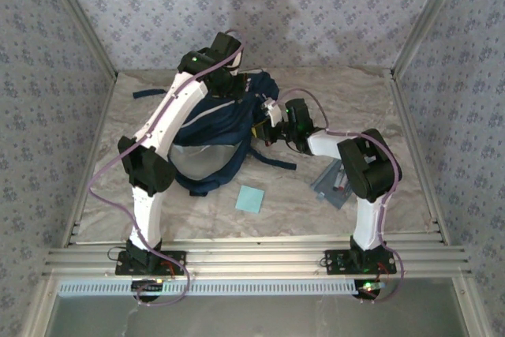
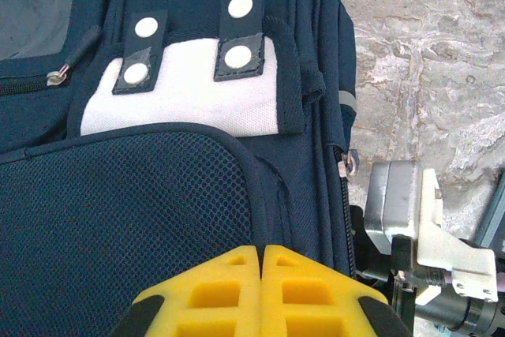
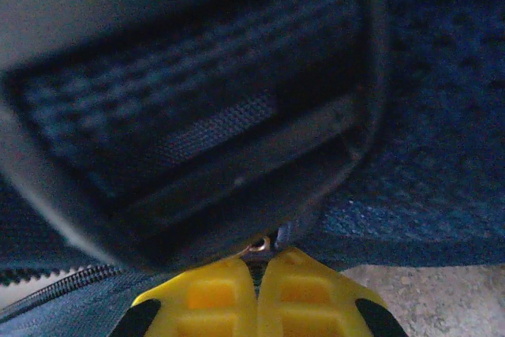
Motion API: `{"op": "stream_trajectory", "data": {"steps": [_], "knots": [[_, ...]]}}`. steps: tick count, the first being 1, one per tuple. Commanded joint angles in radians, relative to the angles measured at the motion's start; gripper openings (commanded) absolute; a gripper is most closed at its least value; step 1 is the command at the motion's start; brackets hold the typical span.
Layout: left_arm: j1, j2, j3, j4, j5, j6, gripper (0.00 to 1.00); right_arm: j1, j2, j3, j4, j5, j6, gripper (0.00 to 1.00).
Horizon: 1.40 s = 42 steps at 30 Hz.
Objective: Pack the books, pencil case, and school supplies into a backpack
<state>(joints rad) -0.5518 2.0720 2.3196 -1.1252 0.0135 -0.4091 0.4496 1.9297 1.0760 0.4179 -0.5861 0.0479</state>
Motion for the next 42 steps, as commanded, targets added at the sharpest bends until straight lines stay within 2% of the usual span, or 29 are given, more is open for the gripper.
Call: {"op": "stream_trajectory", "data": {"steps": [1,13,22,26,30,36,42], "knots": [[-0.009,-0.050,-0.002,0.075,0.017,0.010,0.00,-0.010,-0.069,-0.016,-0.001,0.006,-0.049,0.00],[-0.001,-0.017,-0.034,0.118,0.012,0.007,0.00,-0.035,-0.160,-0.090,-0.204,-0.045,-0.068,0.00],[-0.008,-0.012,-0.111,0.192,0.010,-0.020,0.00,0.041,-0.180,-0.064,-0.378,-0.140,-0.001,0.00],[-0.022,-0.010,-0.173,0.230,0.014,-0.027,0.00,0.037,-0.147,0.015,-0.549,-0.239,0.111,0.00],[-0.025,-0.029,-0.285,0.287,-0.014,-0.022,0.00,0.041,-0.126,0.019,-0.476,-0.342,0.282,0.00],[-0.021,-0.075,-0.449,0.398,-0.029,-0.047,0.00,0.100,-0.159,0.011,-0.521,-0.281,0.305,0.00],[-0.021,-0.054,-0.453,0.441,0.027,-0.086,0.00,0.120,-0.158,-0.007,-0.498,-0.211,0.328,0.00]]}}
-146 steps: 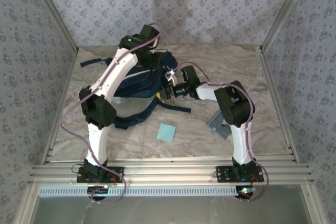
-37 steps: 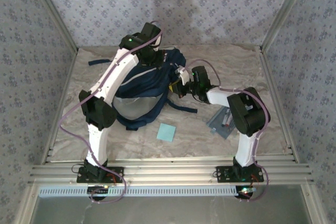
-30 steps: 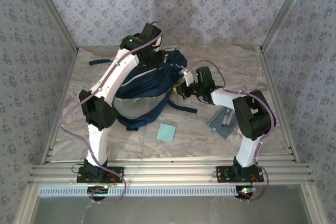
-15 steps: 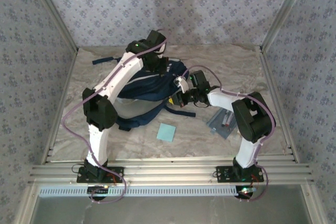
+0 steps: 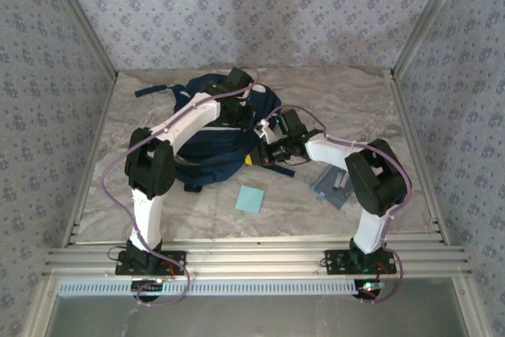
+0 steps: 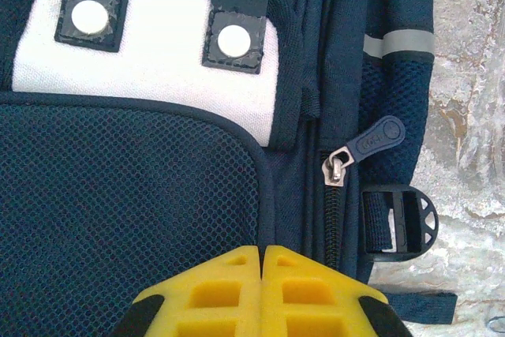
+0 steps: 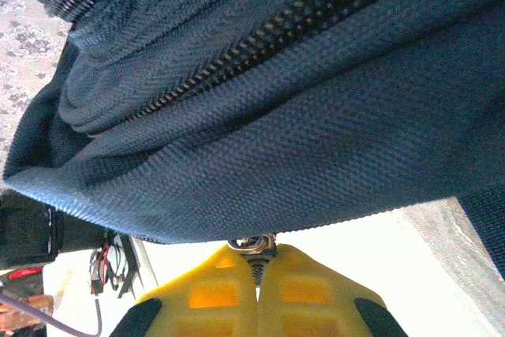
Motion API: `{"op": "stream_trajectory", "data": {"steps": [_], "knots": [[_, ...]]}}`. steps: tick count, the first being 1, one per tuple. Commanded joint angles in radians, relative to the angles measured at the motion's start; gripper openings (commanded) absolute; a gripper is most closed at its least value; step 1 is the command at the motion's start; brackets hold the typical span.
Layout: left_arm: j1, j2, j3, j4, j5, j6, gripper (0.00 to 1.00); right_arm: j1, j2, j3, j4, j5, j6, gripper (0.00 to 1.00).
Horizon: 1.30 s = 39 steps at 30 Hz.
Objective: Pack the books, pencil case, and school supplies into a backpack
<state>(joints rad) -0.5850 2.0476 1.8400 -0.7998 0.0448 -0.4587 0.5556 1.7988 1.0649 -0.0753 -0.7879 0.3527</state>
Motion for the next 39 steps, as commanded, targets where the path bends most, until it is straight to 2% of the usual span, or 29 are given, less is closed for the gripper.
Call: {"op": "stream_trajectory", "data": {"steps": [1,3,6,8,12,13,21,26,28,31,35,39], "knots": [[0.012,-0.027,0.043,0.108,-0.001,-0.035,0.00,0.010,-0.027,0.008,-0.018,0.007,0.016,0.00],[0.012,-0.037,0.066,0.080,-0.002,-0.028,0.04,-0.023,-0.021,0.011,-0.045,0.038,0.012,0.00],[0.013,-0.062,0.089,0.027,0.002,-0.017,0.29,-0.075,-0.026,0.010,-0.071,0.063,-0.003,0.00],[0.014,-0.081,0.088,0.001,0.012,-0.011,0.37,-0.100,-0.033,0.016,-0.094,0.078,-0.020,0.00],[0.004,-0.116,0.042,-0.032,0.032,0.005,0.45,-0.131,-0.033,0.041,-0.128,0.089,-0.058,0.00],[0.000,-0.123,0.025,-0.032,0.030,0.010,0.50,-0.134,-0.029,0.051,-0.144,0.096,-0.074,0.00],[-0.057,-0.061,-0.026,-0.005,0.031,0.076,0.52,-0.148,0.000,0.074,-0.176,0.093,-0.104,0.00],[-0.079,0.043,0.019,-0.028,-0.030,0.076,0.51,-0.146,-0.002,0.075,-0.175,0.088,-0.107,0.00],[-0.083,0.081,0.025,-0.035,-0.057,0.073,0.47,-0.146,-0.008,0.070,-0.182,0.092,-0.113,0.00],[-0.080,0.149,0.029,-0.047,-0.081,0.050,0.30,-0.145,-0.025,0.054,-0.195,0.095,-0.116,0.00],[-0.077,0.220,0.051,-0.053,-0.089,0.016,0.00,-0.133,-0.054,0.023,-0.202,0.104,-0.114,0.00],[-0.077,0.226,0.050,-0.011,-0.079,-0.010,0.00,-0.118,-0.077,-0.007,-0.195,0.118,-0.093,0.00]]}}
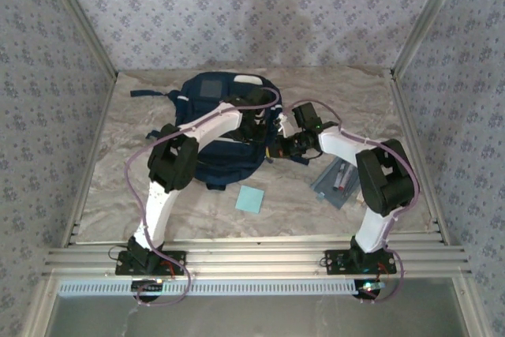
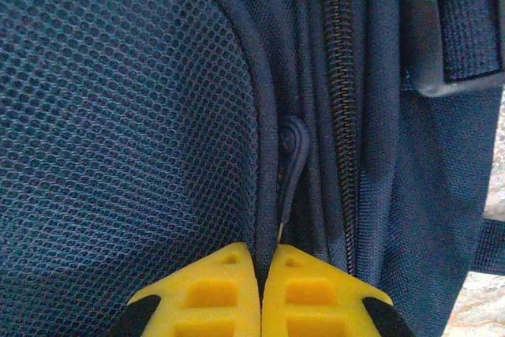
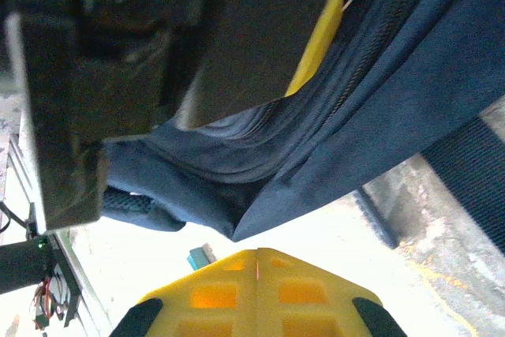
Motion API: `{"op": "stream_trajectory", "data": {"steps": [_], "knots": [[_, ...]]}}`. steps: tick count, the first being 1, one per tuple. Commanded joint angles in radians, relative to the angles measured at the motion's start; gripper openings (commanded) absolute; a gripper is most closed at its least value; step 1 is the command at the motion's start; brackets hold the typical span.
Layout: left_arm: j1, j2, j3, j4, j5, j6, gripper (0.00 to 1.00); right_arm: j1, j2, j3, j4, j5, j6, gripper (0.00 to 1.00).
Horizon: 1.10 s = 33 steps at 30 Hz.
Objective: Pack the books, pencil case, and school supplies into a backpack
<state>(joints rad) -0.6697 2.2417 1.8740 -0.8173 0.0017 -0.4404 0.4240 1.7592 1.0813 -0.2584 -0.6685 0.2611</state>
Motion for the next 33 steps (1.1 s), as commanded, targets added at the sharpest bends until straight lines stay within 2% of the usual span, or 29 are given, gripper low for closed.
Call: {"op": "stream_trajectory", "data": {"steps": [1,5,11,15,17,19,28,33], "knots": [[0.008,0.030,0.015,0.020,-0.033,-0.036,0.00,0.016,-0.041,-0.028,-0.010,0.000,0.006,0.00],[0.014,0.039,0.026,0.075,0.013,-0.073,0.00,0.048,-0.062,-0.057,0.005,0.020,0.028,0.00],[0.031,0.000,0.024,0.063,0.055,-0.068,0.00,0.029,-0.075,-0.041,-0.075,0.154,-0.057,0.01],[0.043,-0.066,-0.005,0.049,0.066,-0.046,0.00,0.020,-0.070,-0.019,-0.113,0.242,-0.214,0.33],[0.048,-0.083,-0.010,0.050,0.068,-0.043,0.00,0.012,-0.062,-0.028,-0.069,0.227,-0.257,0.43],[0.047,-0.081,-0.004,0.046,0.078,-0.043,0.00,0.015,-0.040,-0.015,-0.048,0.204,-0.286,0.48],[0.048,-0.050,0.008,0.038,0.103,-0.046,0.00,0.043,0.064,0.040,-0.021,0.244,-0.356,0.49],[0.047,-0.042,0.025,0.028,0.100,-0.041,0.00,0.074,0.114,0.079,-0.029,0.317,-0.355,0.49]]}}
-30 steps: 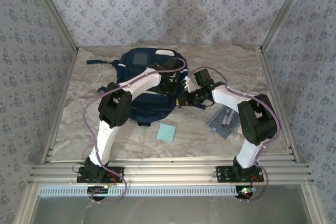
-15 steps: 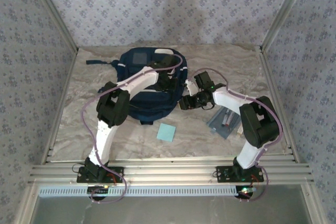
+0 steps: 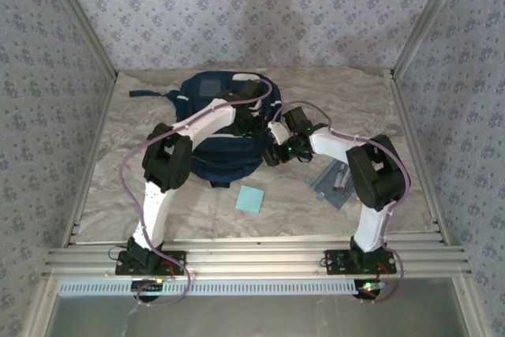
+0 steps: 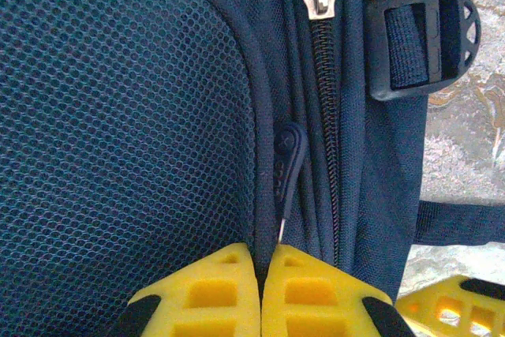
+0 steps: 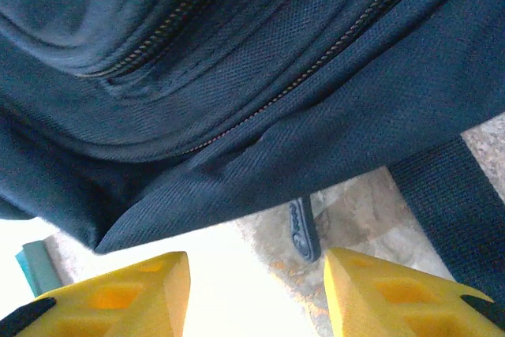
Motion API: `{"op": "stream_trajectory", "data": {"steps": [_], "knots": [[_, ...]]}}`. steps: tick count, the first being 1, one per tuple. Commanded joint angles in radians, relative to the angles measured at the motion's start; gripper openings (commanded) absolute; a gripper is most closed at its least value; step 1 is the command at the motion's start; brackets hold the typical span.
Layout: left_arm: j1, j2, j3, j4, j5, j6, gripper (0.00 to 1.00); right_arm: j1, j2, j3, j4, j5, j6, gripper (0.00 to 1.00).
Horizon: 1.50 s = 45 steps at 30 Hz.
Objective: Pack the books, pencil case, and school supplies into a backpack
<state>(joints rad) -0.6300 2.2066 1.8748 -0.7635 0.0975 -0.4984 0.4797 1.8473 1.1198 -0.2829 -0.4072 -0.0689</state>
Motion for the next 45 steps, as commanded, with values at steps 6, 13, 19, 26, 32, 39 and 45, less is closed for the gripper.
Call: {"op": "stream_trajectory", "data": {"steps": [6,13,19,26,32,39,45], "knots": [[0.008,-0.005,0.030,-0.030,0.009,0.018,0.00,0.055,0.057,0.064,0.010,0.149,-0.038,0.50],[0.009,-0.016,0.031,-0.024,0.018,0.012,0.00,0.089,0.090,0.063,-0.006,0.206,-0.049,0.47],[0.012,-0.013,0.041,-0.013,0.035,-0.003,0.00,0.108,0.089,0.019,0.033,0.229,-0.023,0.16],[0.014,-0.014,0.045,-0.010,0.038,-0.011,0.00,0.087,0.049,-0.014,0.085,0.159,0.003,0.00],[0.035,-0.012,0.070,-0.030,0.087,-0.007,0.00,0.039,-0.025,-0.077,0.170,0.011,0.023,0.00],[0.055,-0.057,0.117,-0.059,0.081,0.001,0.00,0.006,-0.103,-0.153,0.222,-0.110,0.063,0.00],[0.053,-0.036,0.100,0.005,0.089,-0.050,0.00,0.041,-0.166,-0.208,0.241,-0.155,0.139,0.00]]}}
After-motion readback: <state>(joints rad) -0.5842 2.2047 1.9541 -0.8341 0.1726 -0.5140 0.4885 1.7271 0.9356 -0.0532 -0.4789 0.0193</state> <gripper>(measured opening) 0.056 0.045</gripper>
